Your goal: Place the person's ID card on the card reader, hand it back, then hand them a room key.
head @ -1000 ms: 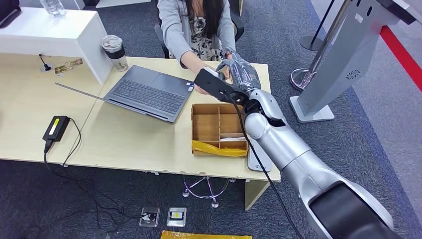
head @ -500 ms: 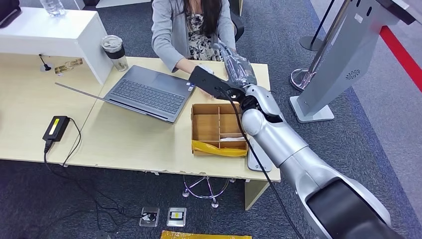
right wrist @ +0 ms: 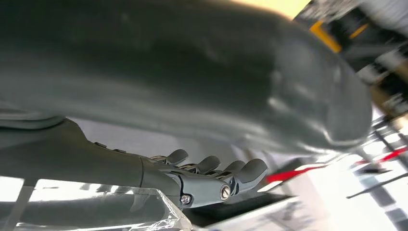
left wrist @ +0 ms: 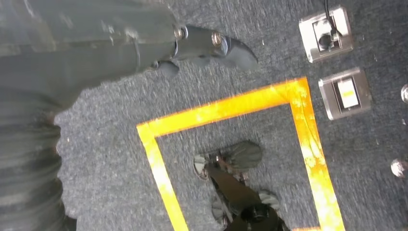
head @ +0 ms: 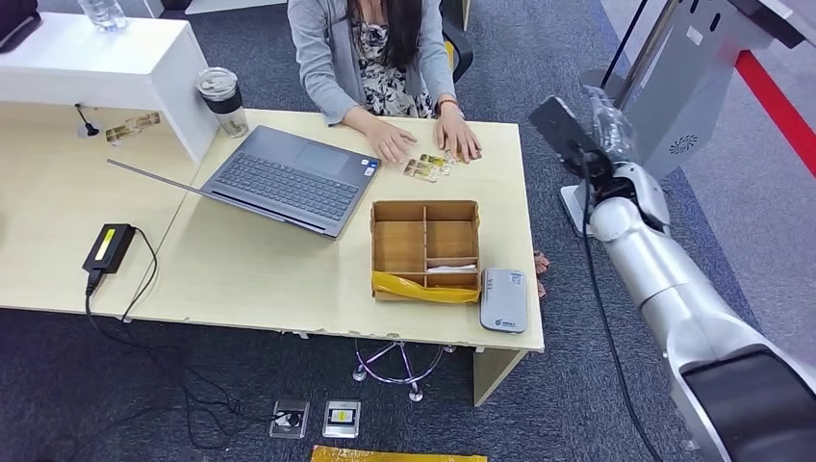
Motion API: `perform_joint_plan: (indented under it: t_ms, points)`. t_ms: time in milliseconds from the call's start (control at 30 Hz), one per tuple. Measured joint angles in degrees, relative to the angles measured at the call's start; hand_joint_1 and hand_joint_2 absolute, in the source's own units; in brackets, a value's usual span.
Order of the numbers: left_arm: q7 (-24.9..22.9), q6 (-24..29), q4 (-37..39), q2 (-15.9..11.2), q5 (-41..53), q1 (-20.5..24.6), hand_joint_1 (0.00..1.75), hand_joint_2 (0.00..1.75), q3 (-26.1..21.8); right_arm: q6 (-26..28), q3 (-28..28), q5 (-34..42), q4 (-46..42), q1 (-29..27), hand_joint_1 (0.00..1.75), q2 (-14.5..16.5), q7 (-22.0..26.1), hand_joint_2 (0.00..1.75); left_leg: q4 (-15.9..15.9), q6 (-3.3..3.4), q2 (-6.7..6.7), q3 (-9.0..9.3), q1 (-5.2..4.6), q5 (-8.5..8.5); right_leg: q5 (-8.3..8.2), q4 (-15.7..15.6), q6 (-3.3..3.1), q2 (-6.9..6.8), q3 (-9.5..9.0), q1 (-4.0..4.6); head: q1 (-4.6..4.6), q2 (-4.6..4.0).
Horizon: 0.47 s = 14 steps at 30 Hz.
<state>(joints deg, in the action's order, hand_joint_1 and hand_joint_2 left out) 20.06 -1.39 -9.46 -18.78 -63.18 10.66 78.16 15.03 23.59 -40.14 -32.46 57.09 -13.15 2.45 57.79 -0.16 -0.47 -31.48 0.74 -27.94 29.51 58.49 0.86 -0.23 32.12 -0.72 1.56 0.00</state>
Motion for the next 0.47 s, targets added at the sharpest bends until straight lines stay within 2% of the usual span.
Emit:
perform_joint_plan:
  t_ms: [167,300,467]
  points:
    - [-0.81,1.15,0.00,-0.02,-0.92,-0.30,0.00,1.75,0.00,4.79,-6.73,8.19,4.02,-5.12,0.00,-10.28,2.57,0.00,0.01,0.03,-0.27,-0.16,0.00,-0.06,0.02,-0.05,0.00,-0.31,-0.01,0.00,0.00,0.00]
    - [-1.17,1.53,-0.01,-0.04,-1.48,-0.25,0.00,1.75,-0.01,5.91,-11.20,14.18,6.50,-10.07,0.00,-15.31,3.49,0.00,0.00,0.01,0.22,-0.02,0.05,-0.20,0.04,-0.06,0.01,0.14,0.07,0.03,-0.11,0.00]
    - [-1.67,1.55,-0.02,0.04,-2.39,-0.35,0.00,1.75,-0.01,5.04,-18.11,20.93,9.26,-17.20,0.00,-21.11,3.34,0.00,-0.03,0.02,-0.08,-0.11,0.07,-0.22,0.11,-0.04,0.01,-0.14,0.03,0.06,-0.14,0.00]
